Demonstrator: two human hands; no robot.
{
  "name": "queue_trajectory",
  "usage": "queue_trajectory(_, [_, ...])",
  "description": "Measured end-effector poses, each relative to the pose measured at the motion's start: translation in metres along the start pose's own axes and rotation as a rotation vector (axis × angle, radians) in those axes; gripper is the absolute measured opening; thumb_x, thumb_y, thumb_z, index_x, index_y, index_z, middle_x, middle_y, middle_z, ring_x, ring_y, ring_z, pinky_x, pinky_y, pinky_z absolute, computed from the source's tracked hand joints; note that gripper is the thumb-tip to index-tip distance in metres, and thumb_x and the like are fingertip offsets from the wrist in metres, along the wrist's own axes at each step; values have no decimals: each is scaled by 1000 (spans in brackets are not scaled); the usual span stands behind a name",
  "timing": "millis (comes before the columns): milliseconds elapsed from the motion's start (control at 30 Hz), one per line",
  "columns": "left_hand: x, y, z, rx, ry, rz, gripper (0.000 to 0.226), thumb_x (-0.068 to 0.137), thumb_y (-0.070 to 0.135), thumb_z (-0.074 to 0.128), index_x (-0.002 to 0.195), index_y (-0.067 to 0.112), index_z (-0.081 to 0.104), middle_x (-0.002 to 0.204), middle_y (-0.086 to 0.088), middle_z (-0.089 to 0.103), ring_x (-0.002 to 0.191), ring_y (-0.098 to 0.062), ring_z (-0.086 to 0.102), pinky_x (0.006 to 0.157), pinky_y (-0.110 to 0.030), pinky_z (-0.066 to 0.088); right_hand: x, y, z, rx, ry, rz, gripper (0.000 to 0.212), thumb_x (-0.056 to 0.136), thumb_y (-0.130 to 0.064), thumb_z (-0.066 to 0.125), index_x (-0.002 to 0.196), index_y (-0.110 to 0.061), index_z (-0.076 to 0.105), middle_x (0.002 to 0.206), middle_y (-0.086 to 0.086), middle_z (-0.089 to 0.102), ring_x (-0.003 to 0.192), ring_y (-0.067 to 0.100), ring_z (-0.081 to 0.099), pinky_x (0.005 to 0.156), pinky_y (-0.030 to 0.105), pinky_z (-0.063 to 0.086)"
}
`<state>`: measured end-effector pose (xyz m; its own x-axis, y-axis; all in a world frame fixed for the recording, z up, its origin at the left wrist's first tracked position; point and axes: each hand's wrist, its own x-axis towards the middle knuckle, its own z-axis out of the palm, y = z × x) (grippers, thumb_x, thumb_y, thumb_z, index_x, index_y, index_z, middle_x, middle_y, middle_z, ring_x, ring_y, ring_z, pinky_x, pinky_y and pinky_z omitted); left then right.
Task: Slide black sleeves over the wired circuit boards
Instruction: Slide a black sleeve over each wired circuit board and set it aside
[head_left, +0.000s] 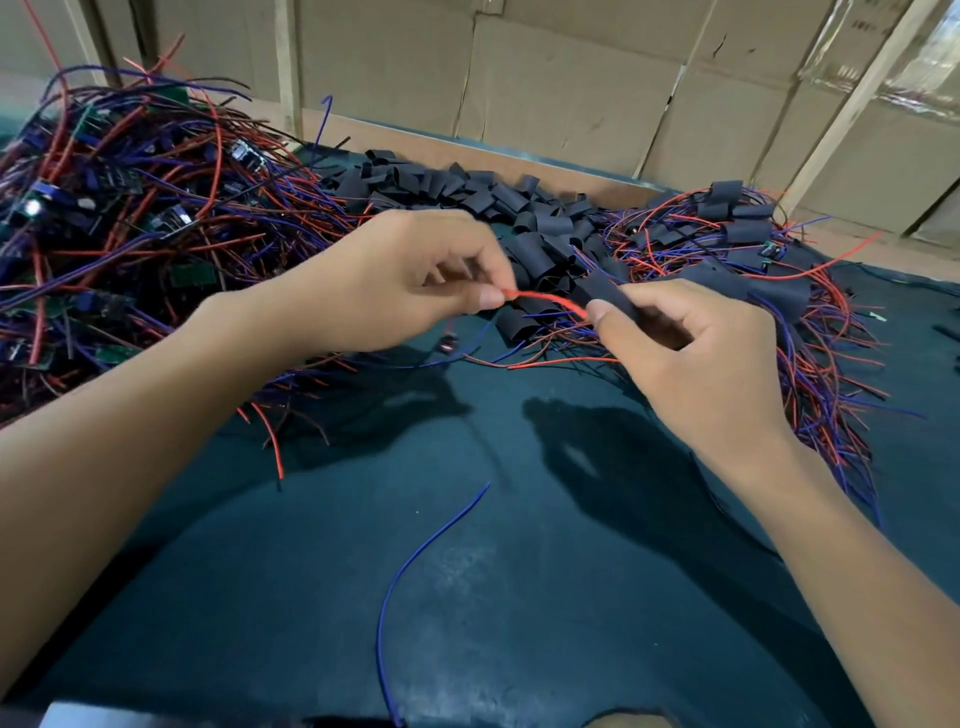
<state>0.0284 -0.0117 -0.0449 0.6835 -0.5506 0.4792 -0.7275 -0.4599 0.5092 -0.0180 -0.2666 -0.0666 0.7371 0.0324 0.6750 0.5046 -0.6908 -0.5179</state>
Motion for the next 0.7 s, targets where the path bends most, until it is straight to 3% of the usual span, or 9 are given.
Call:
queue_trajectory(100, [2,15,8,-262,74,3,8,96,8,65,99,16,66,90,-12,69,82,-28,69,81,-42,55,1,-2,-1,88,18,33,9,91,-37,70,82,-38,70,71,-8,69,65,2,59,65,17,47])
queue_trajectory(200, [3,20,9,-501,171,-27,6,98,5,61,103,8,63,88,-12,66,78,-31,69,76,-49,59,1,-4,-1,258,-28,134,1,85,-45,71,85,-44,71,77,-9,73,73,15,70,74,38,58])
queue_trajectory(267, [2,21,11,-633,197,-70,5,99,6,59,102,10,62,86,-5,66,77,-26,69,73,-50,61,1,-6,-1,394,-71,191,9,82,-44,73,88,-38,75,80,-4,74,75,23,72,71,44,59])
queue_trajectory(367, [3,21,14,-760,231,-114,5,99,8,58,102,11,61,88,-6,65,76,-25,67,66,-46,60,2,-7,1,643,-215,270,25,77,-37,74,96,-20,75,86,2,72,82,27,73,64,38,57])
queue_trajectory(567, [5,20,22,-930,279,-191,4,100,11,59,99,12,62,89,-8,64,77,-23,70,59,-31,57,-2,-10,4,1023,-582,364,27,82,-8,70,109,-3,70,105,25,67,101,47,70,70,44,59])
queue_trajectory(700, [5,17,25,-959,293,-236,5,100,10,58,100,11,63,88,-7,66,77,-22,71,61,-30,57,-2,-13,8,1081,-551,421,32,79,-3,76,109,4,68,99,23,69,97,47,71,75,43,59])
